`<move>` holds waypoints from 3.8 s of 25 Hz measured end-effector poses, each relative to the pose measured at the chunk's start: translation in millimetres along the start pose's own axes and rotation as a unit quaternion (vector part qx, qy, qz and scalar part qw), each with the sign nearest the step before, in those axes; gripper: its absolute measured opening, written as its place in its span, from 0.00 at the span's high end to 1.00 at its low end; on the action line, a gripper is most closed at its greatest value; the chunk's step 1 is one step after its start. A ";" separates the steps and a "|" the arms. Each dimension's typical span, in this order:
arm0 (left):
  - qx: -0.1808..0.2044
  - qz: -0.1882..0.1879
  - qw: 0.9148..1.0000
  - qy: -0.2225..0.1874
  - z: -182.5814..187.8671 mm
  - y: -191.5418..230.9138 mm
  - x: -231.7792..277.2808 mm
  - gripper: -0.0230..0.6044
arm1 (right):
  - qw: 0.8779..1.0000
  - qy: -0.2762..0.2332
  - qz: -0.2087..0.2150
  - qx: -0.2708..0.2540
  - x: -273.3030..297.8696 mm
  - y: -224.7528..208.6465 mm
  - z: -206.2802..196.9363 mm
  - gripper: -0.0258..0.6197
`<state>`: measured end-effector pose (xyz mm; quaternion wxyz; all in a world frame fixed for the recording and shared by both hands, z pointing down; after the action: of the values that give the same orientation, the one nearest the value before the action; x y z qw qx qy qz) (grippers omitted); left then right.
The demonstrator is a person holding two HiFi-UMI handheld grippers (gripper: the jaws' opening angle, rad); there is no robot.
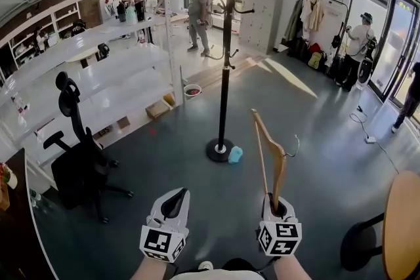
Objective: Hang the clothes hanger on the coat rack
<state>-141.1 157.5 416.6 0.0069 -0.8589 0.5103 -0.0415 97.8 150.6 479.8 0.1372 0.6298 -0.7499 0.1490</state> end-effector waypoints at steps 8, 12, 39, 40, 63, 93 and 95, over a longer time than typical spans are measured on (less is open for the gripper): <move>-0.015 0.013 1.000 0.019 -24.3 37.5 45.8 0.96 | 1.000 0.016 -0.002 0.005 61.0 -10.5 3.2 0.92; -0.014 0.022 0.999 0.020 -25.4 49.5 91.1 0.96 | 1.000 0.017 0.010 0.010 109.1 -30.7 19.9 0.92; 0.007 0.014 1.000 -0.006 9.0 173.7 416.6 0.96 | 1.000 -0.019 0.005 -0.014 414.6 -135.2 215.6 0.92; 0.010 0.010 1.000 -0.008 12.9 183.1 427.3 0.96 | 1.000 -0.021 0.004 -0.012 427.8 -134.8 227.6 0.92; 0.005 -0.013 1.000 0.004 3.6 275.4 534.3 0.96 | 0.997 0.012 0.006 -0.076 627.6 -125.2 408.3 0.92; -0.012 0.008 0.999 0.035 -22.1 289.5 532.2 0.96 | 0.998 0.036 0.036 -0.028 684.3 -111.1 372.0 0.84; -0.010 0.007 0.999 0.032 -19.2 286.6 530.6 0.96 | 0.999 0.012 0.032 -0.035 676.6 -111.2 377.1 0.72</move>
<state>-141.3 -444.8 454.3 -0.0179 -0.8536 0.5166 -0.0643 86.2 -628.3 405.4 0.1632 0.5982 -0.7729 0.1349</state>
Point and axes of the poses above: the fingertips, and each gripper's own axes: x forward along the fingers, y to its left, z out of its top, the point moved 1 cm from there along -x, backward along the fingers, and after that the axes turned 6 degrees about y, right-handed, at the moved point
